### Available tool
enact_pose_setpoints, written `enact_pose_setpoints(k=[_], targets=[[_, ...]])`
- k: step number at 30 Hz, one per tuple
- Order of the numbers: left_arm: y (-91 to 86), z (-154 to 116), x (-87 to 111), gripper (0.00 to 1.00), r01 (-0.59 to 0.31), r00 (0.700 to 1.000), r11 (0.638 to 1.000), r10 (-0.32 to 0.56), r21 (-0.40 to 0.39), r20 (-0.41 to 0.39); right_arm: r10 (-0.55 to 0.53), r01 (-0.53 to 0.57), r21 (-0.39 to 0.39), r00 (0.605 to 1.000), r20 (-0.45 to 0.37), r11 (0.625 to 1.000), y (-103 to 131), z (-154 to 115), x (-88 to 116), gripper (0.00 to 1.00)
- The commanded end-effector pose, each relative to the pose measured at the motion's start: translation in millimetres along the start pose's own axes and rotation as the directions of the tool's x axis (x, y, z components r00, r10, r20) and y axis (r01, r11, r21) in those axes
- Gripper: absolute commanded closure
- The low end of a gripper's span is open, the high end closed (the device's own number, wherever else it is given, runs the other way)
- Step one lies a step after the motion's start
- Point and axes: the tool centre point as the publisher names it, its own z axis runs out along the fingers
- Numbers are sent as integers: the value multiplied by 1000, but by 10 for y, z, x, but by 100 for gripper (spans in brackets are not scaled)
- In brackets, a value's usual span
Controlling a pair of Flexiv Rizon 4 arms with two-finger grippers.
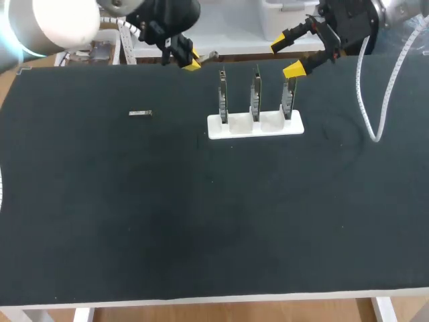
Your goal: Pick up the optical module with the left hand, and insert it into the network port with the right hand.
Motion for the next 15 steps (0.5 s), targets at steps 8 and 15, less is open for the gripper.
enact_pose_setpoints(k=[8, 15], targets=[[-112, -22, 47, 100, -28, 999, 999, 28, -23, 15, 0, 0, 3, 1000, -1, 1000, 14, -1, -4, 0], [-112, -22, 47, 100, -28, 999, 999, 28, -23, 15, 0, 0, 3, 1000, -1, 1000, 14, -1, -4, 0]])
